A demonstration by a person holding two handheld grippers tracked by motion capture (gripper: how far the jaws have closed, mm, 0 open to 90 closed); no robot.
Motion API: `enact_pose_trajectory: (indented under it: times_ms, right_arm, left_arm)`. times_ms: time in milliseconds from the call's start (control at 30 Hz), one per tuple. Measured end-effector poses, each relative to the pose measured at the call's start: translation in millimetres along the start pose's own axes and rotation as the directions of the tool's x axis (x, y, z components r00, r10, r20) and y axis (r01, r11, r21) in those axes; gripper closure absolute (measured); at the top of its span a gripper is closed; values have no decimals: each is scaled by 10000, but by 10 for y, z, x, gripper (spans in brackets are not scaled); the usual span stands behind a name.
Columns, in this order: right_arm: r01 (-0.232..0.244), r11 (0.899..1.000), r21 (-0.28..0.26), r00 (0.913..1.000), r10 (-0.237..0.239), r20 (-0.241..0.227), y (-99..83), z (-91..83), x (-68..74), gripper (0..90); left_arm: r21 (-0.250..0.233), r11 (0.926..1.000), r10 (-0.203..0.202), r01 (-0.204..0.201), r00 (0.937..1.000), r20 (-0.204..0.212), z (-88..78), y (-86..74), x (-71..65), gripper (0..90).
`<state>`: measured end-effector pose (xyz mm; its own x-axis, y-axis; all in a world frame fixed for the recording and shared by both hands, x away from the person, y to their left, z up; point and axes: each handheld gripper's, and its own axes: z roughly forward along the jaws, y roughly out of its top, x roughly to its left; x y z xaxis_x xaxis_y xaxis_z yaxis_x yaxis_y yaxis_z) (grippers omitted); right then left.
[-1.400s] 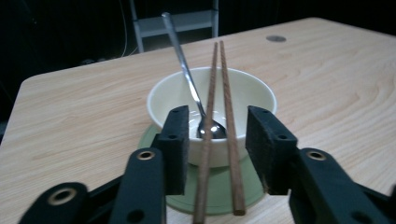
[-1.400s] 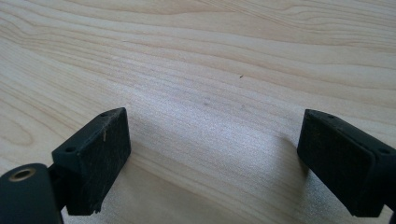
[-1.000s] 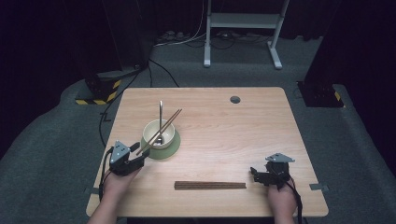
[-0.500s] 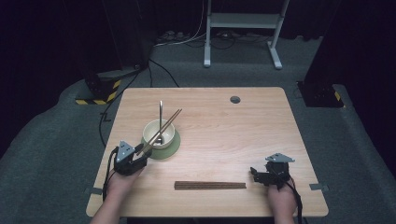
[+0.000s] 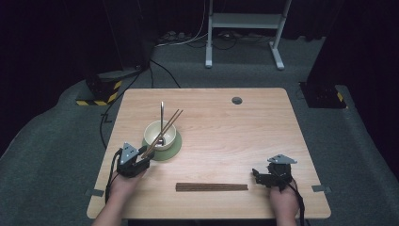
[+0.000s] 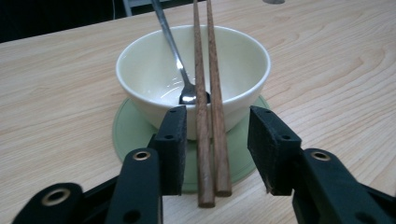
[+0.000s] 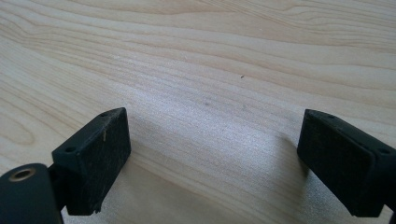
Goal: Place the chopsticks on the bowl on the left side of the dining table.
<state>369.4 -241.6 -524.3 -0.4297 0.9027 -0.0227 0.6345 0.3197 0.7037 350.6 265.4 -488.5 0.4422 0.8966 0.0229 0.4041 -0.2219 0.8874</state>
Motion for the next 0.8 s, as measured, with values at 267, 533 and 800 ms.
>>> enact_pose_trajectory:
  times_ms: [267, 533, 800]
  right_arm:
    - [-61, 10000, 21, 10000, 61, -17, 1, -2, 5, 97]
    - [-15, 10000, 10, 10000, 15, -18, 0, -1, 3, 97]
    - [-20, 10000, 5, 10000, 20, -2, -1, 0, 5, 97]
  left_arm:
    - [-47, 9999, 159, -158, 9997, 163, -12, -1, -7, 754]
    - [-64, 9996, 280, -278, 9988, 411, -22, 0, -25, 762]
    - [-27, 9994, 344, -343, 9972, 670, -33, 0, -75, 763]
